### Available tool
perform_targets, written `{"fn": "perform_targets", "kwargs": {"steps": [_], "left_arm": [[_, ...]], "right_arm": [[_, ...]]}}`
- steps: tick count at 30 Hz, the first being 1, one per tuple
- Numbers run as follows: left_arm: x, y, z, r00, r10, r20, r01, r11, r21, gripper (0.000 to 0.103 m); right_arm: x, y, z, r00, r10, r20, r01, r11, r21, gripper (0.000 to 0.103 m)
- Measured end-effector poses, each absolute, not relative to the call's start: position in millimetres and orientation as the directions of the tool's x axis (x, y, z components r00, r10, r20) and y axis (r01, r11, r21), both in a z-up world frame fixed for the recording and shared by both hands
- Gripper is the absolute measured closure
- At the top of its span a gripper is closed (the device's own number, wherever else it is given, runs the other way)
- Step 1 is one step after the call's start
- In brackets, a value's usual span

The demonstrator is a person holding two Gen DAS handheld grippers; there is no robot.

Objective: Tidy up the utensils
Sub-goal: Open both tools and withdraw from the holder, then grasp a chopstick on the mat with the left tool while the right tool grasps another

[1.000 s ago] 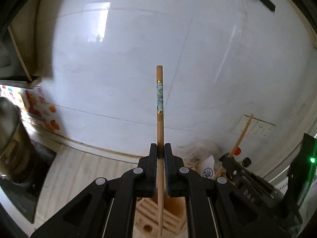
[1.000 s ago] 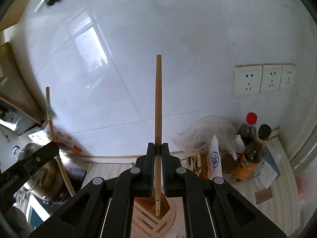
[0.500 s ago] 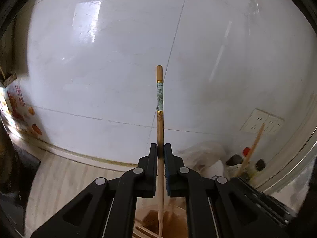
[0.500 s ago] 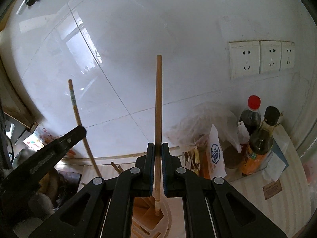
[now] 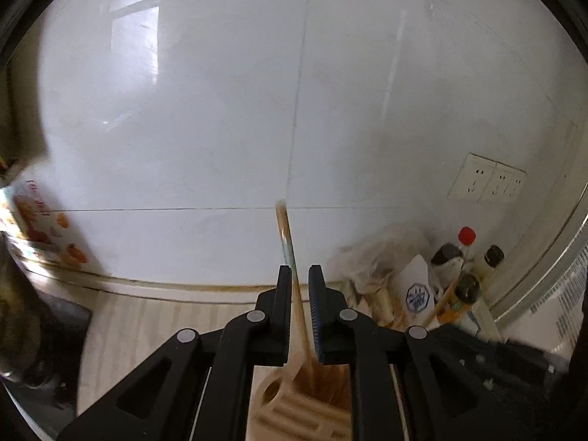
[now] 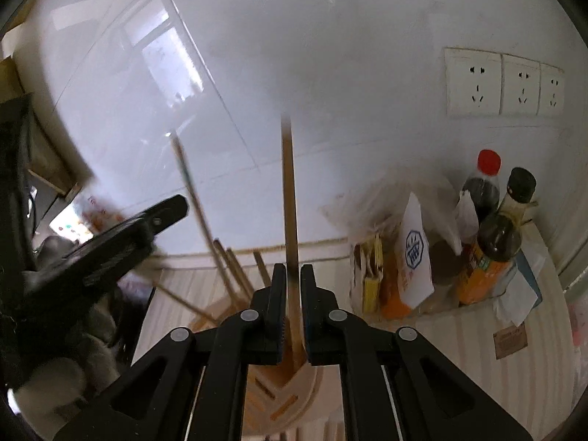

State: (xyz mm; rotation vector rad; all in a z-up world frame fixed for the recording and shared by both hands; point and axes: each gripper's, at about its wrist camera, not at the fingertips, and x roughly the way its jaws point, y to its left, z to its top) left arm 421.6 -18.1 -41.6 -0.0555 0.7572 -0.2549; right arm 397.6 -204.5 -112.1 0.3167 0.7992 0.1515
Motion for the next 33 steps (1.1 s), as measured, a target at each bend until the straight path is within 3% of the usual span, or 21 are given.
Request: {"fn": "perform_targets", "kwargs": {"steps": [1,3,5,6,9,11,13,15,22,25,27,32,33], "left_arm": [[415,-12,-37,0.704,-0.237,-0.670,0.198,0.971,-0.136,0.090],[399,4,-25,0.715,-0.204,-0.669,0.154,0.979,-0.133,0.068],[379,24,-18,0.732,-0.150,-0.665,0.077,0.987,-0.138,0.017],[369,32,-17,0.739,-0.140,-0.659,0.058,0.988,-0.145,0.012],[341,51,-31,0.721,-0.106,-0.685,0.021,0.991,-0.130,0.008],[322,56,-53,0.685,-0.093,-0.722,0.018,0.994,-0.112,0.000],[307,60,-77,0.655,-0.079,-0.751,0.003,0.995,-0.101,0.000],[295,59,-112,0.598,-0.054,-0.799,-0.009,0.997,-0.075,0.000],[269,51,-221,0.364,0.012,-0.931,-0.021,1.000,0.005,0.000],[261,46,-255,0.281,0.012,-0.960,-0.022,1.000,0.006,0.000],[257,40,-270,0.238,0.013,-0.971,-0.016,1.000,0.009,0.000],[249,18,-295,0.176,0.014,-0.984,0.019,1.000,0.018,0.000],[248,13,-298,0.167,0.010,-0.986,0.025,1.000,0.014,0.001]], "right_arm": [[395,-207,-112,0.689,0.256,-0.678,-0.014,0.940,0.341,0.079],[384,-215,-105,0.697,0.262,-0.668,-0.010,0.934,0.356,0.071],[369,-226,-98,0.708,0.250,-0.661,0.010,0.932,0.363,0.066],[363,-230,-97,0.710,0.252,-0.658,0.015,0.928,0.372,0.062],[339,-243,-98,0.698,0.224,-0.680,0.060,0.928,0.367,0.053],[325,-246,-105,0.679,0.205,-0.705,0.088,0.931,0.355,0.050],[312,-247,-119,0.655,0.196,-0.730,0.106,0.933,0.345,0.044],[301,-245,-140,0.623,0.179,-0.761,0.127,0.937,0.324,0.031],[279,-225,-252,0.405,0.182,-0.896,0.164,0.950,0.267,0.030],[275,-216,-292,0.302,0.216,-0.929,0.168,0.947,0.275,0.042],[271,-210,-316,0.236,0.229,-0.944,0.171,0.947,0.272,0.057],[265,-202,-350,0.153,0.221,-0.963,0.160,0.956,0.244,0.069],[264,-198,-356,0.135,0.214,-0.968,0.140,0.962,0.232,0.078]]}}
